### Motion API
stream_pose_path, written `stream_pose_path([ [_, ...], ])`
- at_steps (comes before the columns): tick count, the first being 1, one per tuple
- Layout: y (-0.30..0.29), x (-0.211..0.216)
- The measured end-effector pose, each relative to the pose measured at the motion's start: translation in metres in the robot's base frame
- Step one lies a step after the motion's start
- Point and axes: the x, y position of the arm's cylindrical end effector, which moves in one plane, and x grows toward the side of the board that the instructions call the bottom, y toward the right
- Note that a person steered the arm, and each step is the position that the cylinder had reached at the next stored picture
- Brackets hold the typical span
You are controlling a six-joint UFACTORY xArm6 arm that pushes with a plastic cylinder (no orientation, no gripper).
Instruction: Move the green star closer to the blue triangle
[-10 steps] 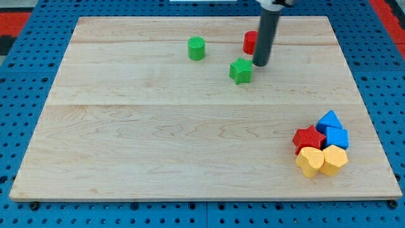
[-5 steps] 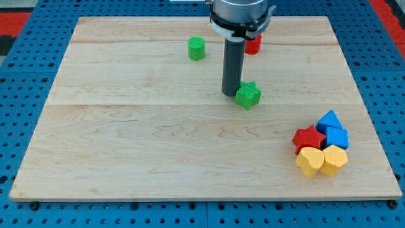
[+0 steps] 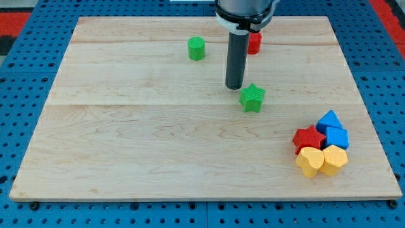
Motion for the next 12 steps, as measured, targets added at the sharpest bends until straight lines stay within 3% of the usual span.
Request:
stream_pose_path([
  [7, 0.066, 0.071],
  [12, 0.078, 0.075],
])
